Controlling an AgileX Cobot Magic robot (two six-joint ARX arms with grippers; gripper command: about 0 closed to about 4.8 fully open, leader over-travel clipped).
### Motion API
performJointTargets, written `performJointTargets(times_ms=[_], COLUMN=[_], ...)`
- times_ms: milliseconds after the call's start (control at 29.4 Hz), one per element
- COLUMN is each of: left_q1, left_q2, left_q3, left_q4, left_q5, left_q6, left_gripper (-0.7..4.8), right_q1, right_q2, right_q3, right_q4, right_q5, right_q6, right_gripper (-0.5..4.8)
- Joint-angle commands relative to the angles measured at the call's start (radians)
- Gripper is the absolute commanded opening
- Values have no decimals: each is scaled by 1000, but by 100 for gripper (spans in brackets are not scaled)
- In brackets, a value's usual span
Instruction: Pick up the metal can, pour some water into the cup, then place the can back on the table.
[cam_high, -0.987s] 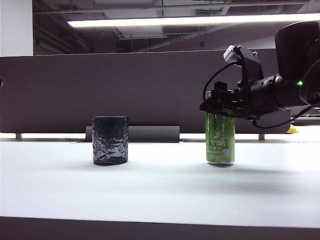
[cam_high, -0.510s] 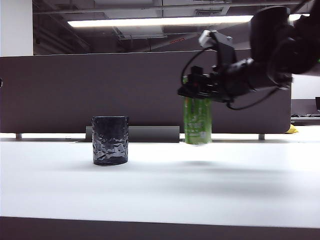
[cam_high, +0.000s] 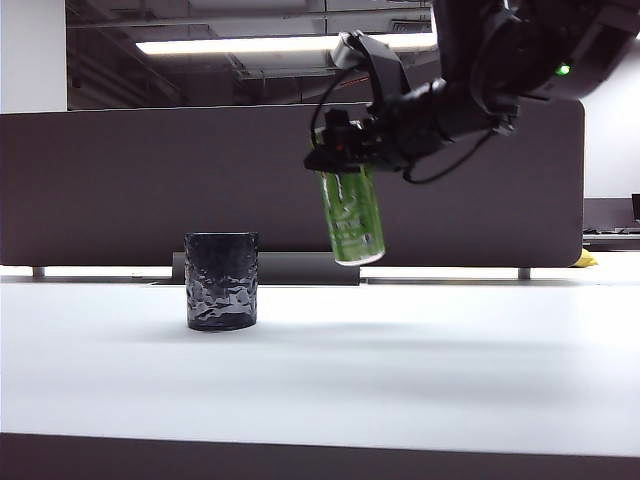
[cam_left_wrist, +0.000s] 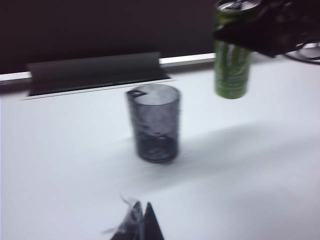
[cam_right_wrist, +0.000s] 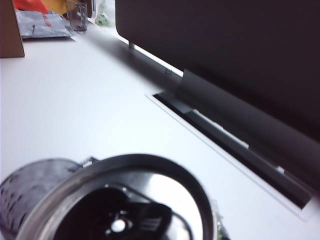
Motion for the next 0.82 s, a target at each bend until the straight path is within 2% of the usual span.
performJointTargets(times_ms=[34,374,749,817], left_q1=[51,68,68,68], left_q2=[1,1,1,1], left_q3=[1,1,1,1], left_q4=[13,13,13,13], left_q5=[-2,0,-1,1], left_q6=[0,0,0,0], left_gripper=[-5,-5,-5,-5], right_q1=[17,82,109,113], right_q2=[-6,18,84,96], right_q3=[31,100,196,220], right_q4=[13,-31,-65,-99], right_q5=[30,87,126,134], right_q6=[-33,-159,-174,-210], right_gripper=[269,269,269,269])
